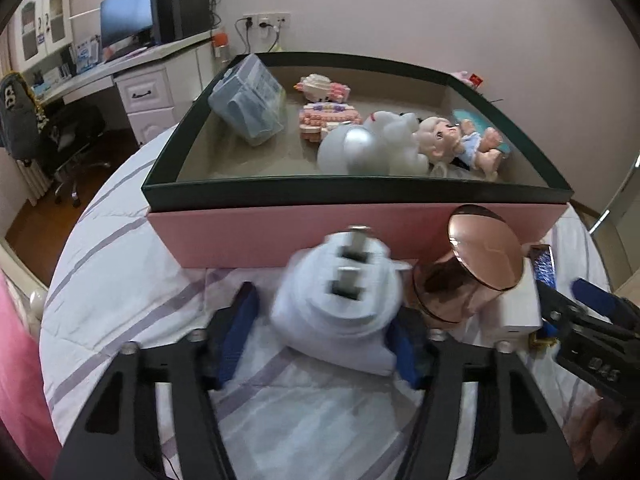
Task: Organize rigid objects
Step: 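Grasp the white plug adapter with the left tool while the right tool grasps the toothpaste box, then carry both items into the tray box and open both tools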
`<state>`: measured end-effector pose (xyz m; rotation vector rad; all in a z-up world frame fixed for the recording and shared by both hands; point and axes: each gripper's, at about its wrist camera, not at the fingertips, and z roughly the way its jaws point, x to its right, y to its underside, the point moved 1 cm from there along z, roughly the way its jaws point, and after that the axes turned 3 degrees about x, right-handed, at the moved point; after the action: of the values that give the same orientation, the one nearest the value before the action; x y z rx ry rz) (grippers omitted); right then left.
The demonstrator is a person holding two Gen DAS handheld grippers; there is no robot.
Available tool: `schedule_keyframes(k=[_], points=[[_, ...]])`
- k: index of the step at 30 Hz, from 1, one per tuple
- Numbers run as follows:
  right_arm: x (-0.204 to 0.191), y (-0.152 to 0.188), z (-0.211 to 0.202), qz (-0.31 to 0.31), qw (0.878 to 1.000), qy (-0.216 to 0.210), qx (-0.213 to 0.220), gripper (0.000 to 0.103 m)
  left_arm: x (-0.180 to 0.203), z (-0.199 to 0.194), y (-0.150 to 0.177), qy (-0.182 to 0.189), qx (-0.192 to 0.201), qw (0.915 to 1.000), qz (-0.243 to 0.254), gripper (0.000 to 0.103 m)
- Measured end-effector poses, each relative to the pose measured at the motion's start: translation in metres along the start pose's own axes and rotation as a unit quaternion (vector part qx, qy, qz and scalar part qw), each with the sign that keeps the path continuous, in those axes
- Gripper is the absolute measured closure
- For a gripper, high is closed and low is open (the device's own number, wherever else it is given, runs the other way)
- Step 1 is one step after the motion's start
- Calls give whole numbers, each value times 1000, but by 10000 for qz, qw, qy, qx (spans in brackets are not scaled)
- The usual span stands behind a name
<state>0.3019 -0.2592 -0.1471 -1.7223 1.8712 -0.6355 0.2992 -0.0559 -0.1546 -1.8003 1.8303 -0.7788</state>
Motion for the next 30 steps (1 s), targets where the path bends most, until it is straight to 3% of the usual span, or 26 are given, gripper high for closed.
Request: schedule_keyframes(k=[1, 6, 10, 20, 30], points=[[-3, 0, -1, -47, 10000, 14, 16, 36, 0, -1, 0, 1, 1, 10000, 19, 52], [-17, -2, 6, -405, 9990, 185, 74, 45, -1, 1, -1, 55, -4, 10000, -6, 51], [-20, 1, -1, -483, 9986, 55, 186, 82, -3, 0, -1, 164, 13, 9999, -16, 52], [-1, 19, -26, -5, 9983, -563, 176, 82, -21, -27, 11, 205, 160, 9995, -157, 52], [-2, 24, -57, 79, 9957, -879, 294, 82, -31, -64, 21, 212, 368, 9990, -150, 52]])
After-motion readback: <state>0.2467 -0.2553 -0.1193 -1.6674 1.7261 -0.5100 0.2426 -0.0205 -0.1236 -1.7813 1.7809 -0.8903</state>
